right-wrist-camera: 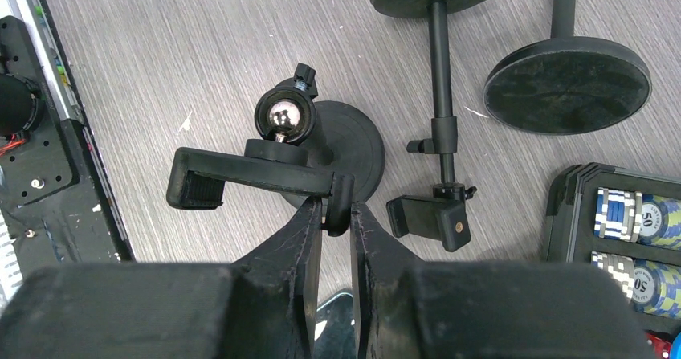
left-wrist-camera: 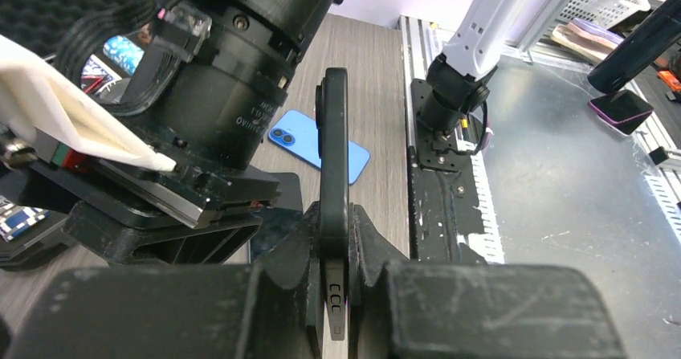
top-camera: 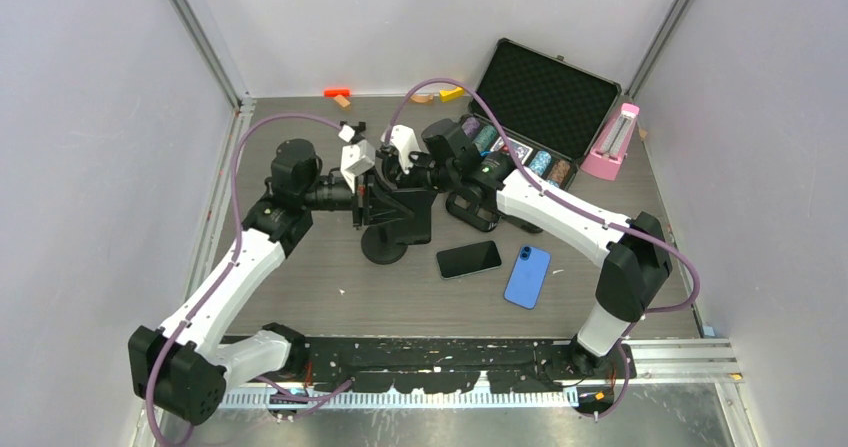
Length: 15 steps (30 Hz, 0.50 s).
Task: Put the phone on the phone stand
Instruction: Install the phone on the phone stand.
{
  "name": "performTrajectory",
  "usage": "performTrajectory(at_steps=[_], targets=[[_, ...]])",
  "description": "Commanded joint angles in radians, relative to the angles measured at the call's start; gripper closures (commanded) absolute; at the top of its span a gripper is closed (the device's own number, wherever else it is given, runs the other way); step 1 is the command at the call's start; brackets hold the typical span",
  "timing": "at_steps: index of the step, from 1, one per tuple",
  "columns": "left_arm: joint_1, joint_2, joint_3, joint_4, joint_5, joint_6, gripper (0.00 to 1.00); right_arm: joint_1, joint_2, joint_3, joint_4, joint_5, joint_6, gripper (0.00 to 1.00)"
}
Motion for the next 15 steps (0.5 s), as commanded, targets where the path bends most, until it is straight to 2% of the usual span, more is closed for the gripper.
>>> performTrajectory(at_steps=[1, 11, 15], targets=[[0.005, 0.006, -0.038, 0.242, 0.064, 0.017, 1.0, 0.01, -0.003, 0.042, 0.016, 0.009, 0.013, 1.0], [0.005, -0.015, -0.102, 0.128, 0.045, 0.285, 1.0, 0.012, -0.002, 0.046, 0.011, 0.004, 0.017, 1.0], [0.007, -0.018, -0.136, 0.149, 0.038, 0.325, 1.0, 0.013, 0.0, 0.046, 0.007, -0.002, 0.02, 1.0]])
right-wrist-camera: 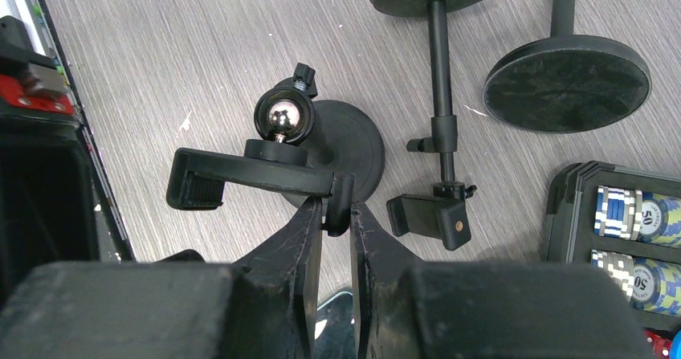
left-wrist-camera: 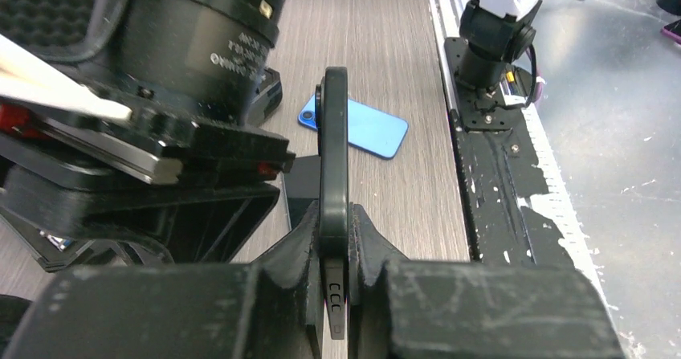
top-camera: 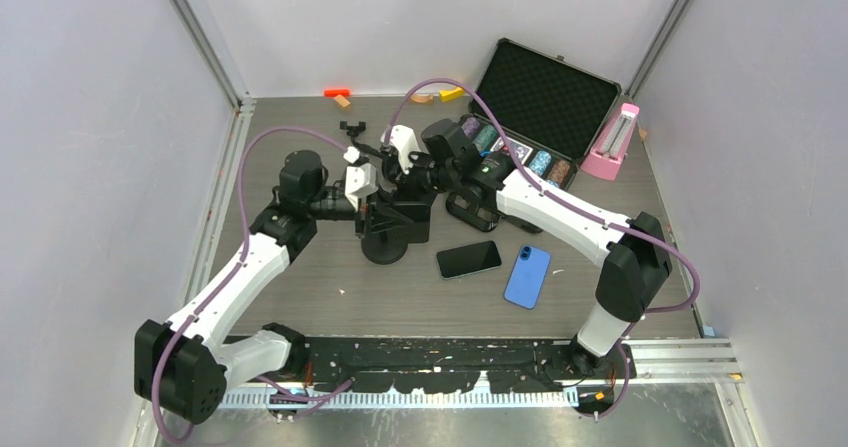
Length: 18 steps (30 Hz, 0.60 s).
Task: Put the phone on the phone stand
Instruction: Install the phone on the phone stand.
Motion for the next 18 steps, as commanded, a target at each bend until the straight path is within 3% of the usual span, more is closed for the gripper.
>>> performTrajectory(at_steps=[1, 18], targets=[[0.007, -0.036, -0.021, 0.063, 0.015, 0.105, 1.0, 0.01, 0.0, 0.044, 0.011, -0.01, 0.018, 1.0], [0.057, -0.005, -0.088, 0.243, 0.025, 0.089, 1.0, 0.015, 0.0, 0.048, 0.001, -0.026, 0.019, 1.0]])
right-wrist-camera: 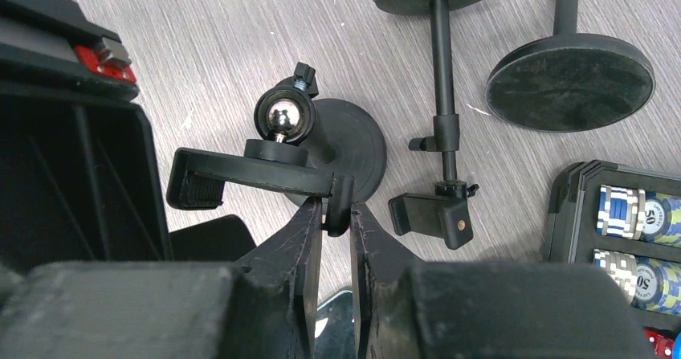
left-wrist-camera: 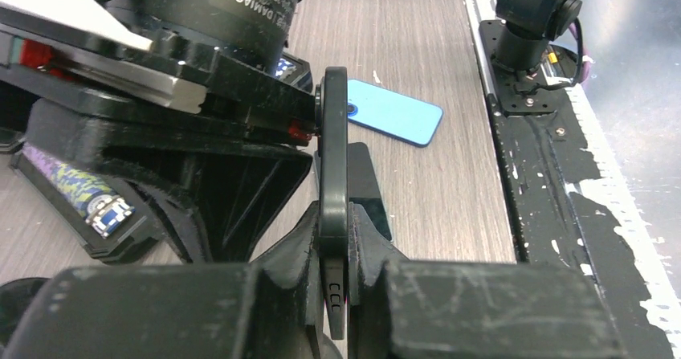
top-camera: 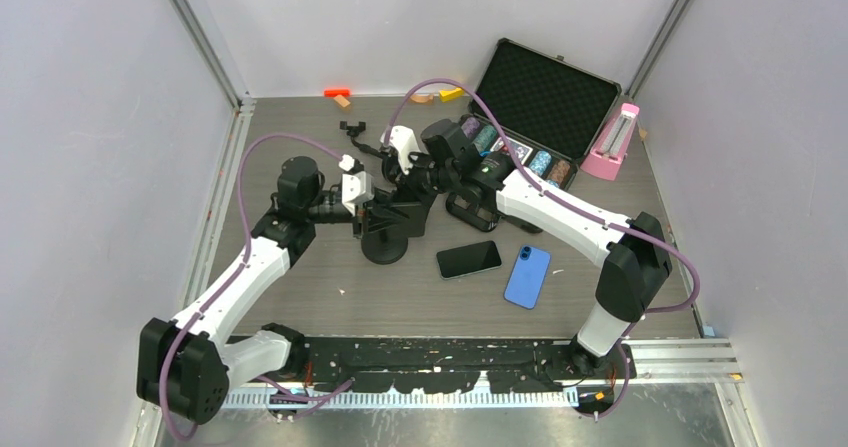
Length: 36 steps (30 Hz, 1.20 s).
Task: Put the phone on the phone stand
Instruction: Install the phone on the phone stand.
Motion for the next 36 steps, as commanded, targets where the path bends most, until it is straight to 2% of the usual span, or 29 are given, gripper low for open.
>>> performTrajectory(at_steps=[1, 5, 12, 36], targets=[[0.025, 0.0, -0.008, 0.184, 0.03, -0.025, 1.0, 0.014, 0.0, 0.049, 0.007, -0.026, 0.016, 1.0], [0.039, 0.017, -0.028, 0.271, 0.049, -0.073, 1.0, 0.016, 0.004, 0.049, 0.003, -0.026, 0.012, 1.0], [0.051, 0.041, -0.043, 0.331, 0.06, -0.094, 1.0, 0.018, 0.009, 0.045, 0.004, -0.028, 0.012, 1.0], [0.125, 0.102, -0.038, 0.377, 0.137, -0.069, 1.0, 0.02, 0.017, 0.041, 0.004, -0.037, 0.003, 1.0]])
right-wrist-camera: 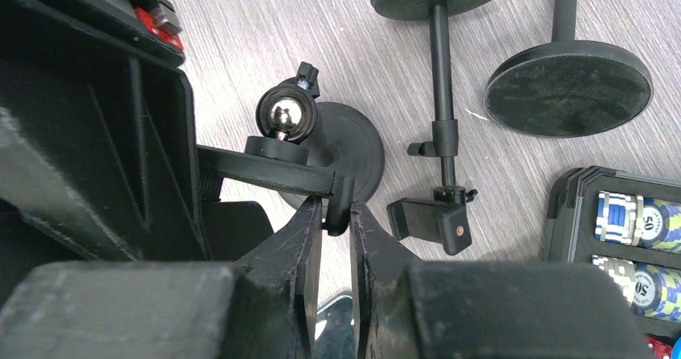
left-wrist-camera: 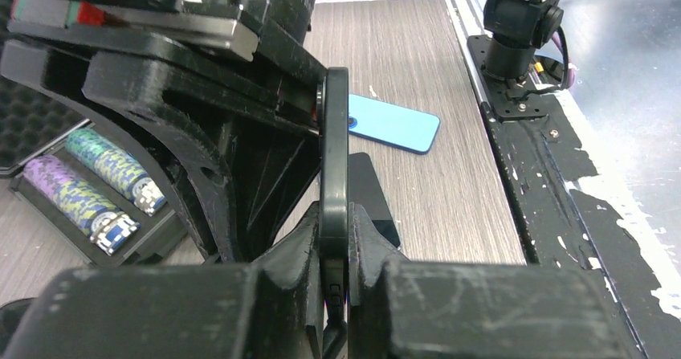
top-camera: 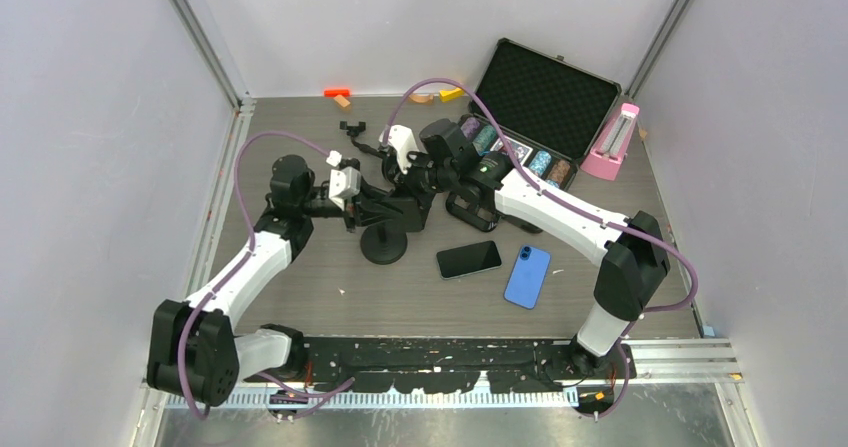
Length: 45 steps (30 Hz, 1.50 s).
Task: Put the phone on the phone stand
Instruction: Install the phone on the phone stand.
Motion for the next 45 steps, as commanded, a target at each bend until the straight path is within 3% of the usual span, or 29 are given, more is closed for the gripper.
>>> performTrajectory(at_steps=[1, 22, 35, 45], targets=[[0.022, 0.036, 0.028, 0.101, -0.004, 0.039, 1.0, 0.016, 0.007, 0.034, -0.004, -0.04, 0.004, 1.0], [0.045, 0.076, 0.118, -0.023, 0.082, 0.108, 1.0, 0.017, 0.014, 0.028, -0.02, -0.065, -0.021, 1.0], [0.057, 0.065, 0.16, -0.207, 0.072, 0.24, 1.0, 0.018, 0.01, 0.022, -0.02, -0.061, -0.028, 1.0], [0.061, 0.013, 0.151, -0.275, -0.003, 0.237, 1.0, 0.019, 0.01, 0.014, -0.004, -0.032, -0.004, 1.0]])
